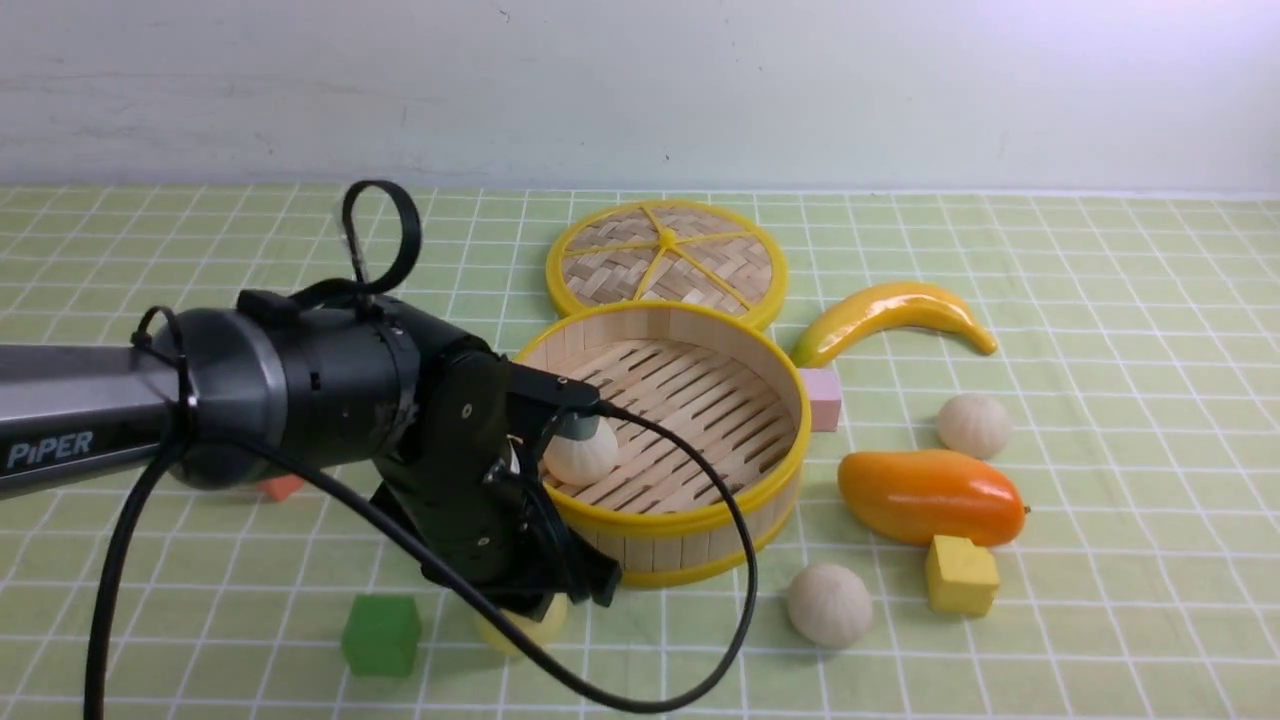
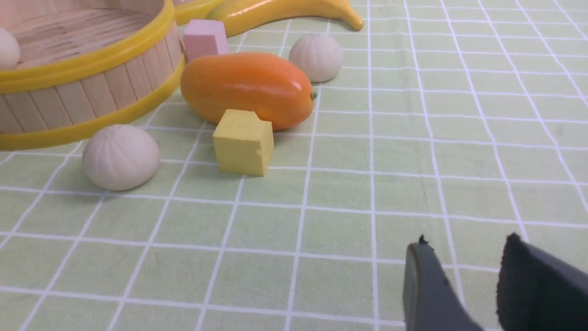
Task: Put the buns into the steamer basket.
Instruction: Use the left arm to grab a steamed stuffed bun, then use the left arm to put the steamed stuffed bun into the steamer
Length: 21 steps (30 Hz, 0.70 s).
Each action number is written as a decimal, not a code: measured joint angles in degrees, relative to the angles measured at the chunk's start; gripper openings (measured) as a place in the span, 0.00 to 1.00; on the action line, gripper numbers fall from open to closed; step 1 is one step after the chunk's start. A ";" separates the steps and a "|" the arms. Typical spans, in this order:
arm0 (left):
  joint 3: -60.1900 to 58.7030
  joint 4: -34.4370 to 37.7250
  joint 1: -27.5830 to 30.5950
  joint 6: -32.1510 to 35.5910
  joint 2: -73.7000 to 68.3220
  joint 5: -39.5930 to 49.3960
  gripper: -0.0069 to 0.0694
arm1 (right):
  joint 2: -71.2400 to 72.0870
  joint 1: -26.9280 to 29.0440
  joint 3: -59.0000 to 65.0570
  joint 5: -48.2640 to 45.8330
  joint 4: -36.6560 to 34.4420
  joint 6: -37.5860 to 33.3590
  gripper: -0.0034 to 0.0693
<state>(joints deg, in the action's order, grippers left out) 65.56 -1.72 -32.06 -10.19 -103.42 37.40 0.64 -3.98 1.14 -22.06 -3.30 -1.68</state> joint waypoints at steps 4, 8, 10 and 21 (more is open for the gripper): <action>0.00 -0.59 0.00 0.00 -0.61 -0.48 0.39 | 0.00 0.00 0.00 0.00 0.00 0.00 0.38; 0.00 -0.54 0.00 0.00 -1.04 -0.22 0.18 | 0.00 0.00 0.00 0.00 0.00 0.00 0.38; 0.06 -0.48 0.00 0.00 -1.10 0.34 0.10 | 0.00 0.00 0.00 0.00 0.00 0.00 0.38; 7.90 6.62 0.00 4.30 10.23 9.55 0.07 | 0.00 0.00 0.00 0.00 0.00 0.00 0.38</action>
<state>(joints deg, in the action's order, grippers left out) 73.46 4.90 -32.06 -5.89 -93.19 46.95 0.64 -3.98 1.14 -22.06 -3.30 -1.68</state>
